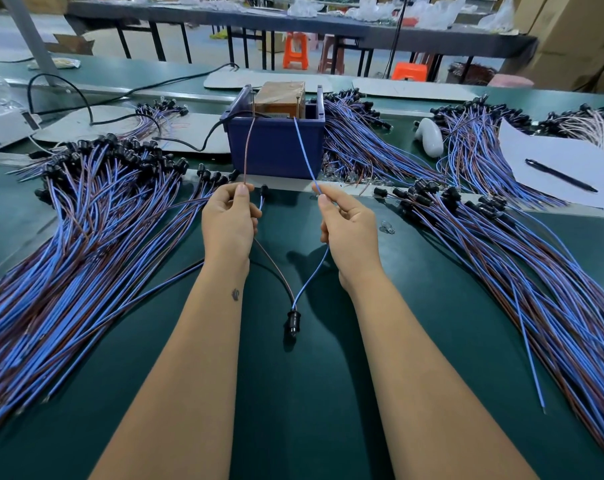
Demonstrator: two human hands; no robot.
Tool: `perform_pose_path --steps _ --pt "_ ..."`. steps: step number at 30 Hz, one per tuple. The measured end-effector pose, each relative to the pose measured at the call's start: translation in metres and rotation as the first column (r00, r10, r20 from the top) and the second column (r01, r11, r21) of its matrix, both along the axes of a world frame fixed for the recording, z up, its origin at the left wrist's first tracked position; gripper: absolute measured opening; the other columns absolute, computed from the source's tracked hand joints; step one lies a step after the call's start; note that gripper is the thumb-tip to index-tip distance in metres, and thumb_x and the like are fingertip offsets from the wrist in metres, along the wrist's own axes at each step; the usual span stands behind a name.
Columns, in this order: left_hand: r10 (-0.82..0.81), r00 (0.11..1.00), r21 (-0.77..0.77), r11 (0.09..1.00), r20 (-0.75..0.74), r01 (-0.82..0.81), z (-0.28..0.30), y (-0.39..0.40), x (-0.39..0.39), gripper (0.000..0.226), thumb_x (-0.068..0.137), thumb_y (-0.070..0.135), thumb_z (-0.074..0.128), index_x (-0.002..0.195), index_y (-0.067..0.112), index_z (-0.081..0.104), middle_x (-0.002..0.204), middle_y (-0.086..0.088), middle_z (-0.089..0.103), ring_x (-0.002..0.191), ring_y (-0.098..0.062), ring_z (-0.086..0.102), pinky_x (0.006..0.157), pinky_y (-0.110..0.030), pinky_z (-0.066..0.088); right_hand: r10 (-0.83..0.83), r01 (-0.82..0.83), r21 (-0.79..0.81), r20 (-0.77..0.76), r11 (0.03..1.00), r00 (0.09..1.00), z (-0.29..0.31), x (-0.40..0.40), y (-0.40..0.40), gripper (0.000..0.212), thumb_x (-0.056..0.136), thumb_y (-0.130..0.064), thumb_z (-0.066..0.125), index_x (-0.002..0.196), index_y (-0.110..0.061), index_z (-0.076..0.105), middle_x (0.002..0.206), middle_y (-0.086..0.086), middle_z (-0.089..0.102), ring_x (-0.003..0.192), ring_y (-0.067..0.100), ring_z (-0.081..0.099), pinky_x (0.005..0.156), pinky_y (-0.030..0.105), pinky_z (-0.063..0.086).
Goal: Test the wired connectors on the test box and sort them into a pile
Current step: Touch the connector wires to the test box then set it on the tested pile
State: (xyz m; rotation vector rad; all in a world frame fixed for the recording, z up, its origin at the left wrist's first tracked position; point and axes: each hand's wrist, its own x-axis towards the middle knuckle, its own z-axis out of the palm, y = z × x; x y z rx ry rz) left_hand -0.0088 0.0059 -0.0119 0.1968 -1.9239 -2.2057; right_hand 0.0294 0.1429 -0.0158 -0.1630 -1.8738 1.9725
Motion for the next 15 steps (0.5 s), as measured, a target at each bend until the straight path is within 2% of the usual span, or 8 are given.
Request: perform_pose_path --steps 5,9,15 --pt "0.001 1.0 0.001 1.0 0.0 -0.001 0.0 0.0004 0.0004 0.024 0.105 0.021 0.045 0.088 0.023 0.062 0.047 0.014 0.053 0.041 -0.001 0.043 0.046 -0.014 0.04 0.024 -0.024 0.013 0.007 1.0 1.0 0.0 -0.0002 -0.0018 0.024 0.098 -0.013 0.056 0.103 -0.031 0.071 0.065 0.004 0.035 0.052 0.007 0.033 0.051 0.02 0.037" --pt "0.001 1.0 0.002 1.0 0.0 -0.001 0.0006 0.0003 0.0007 0.024 0.105 0.021 0.045 0.088 0.023 0.062 0.049 0.013 0.053 0.042 -0.001 0.043 0.046 -0.015 0.04 -0.014 0.014 -0.03 -0.011 0.999 1.0 0.0007 -0.0001 0.0002 0.023 0.098 -0.014 0.056 0.107 -0.029 0.072 0.071 0.008 0.04 0.055 0.007 0.038 0.051 0.019 0.041" --pt "-0.002 1.0 -0.004 1.0 0.001 0.002 0.001 -0.0002 0.0015 0.024 0.105 0.022 0.045 0.087 0.024 0.062 0.049 0.014 0.053 0.042 -0.001 0.043 0.046 -0.015 0.04 -0.044 0.044 -0.069 -0.004 0.997 0.999 -0.0001 -0.0029 0.0003 0.023 0.099 -0.013 0.056 0.107 -0.027 0.072 0.066 0.003 0.043 0.054 0.006 0.041 0.051 0.019 0.043"
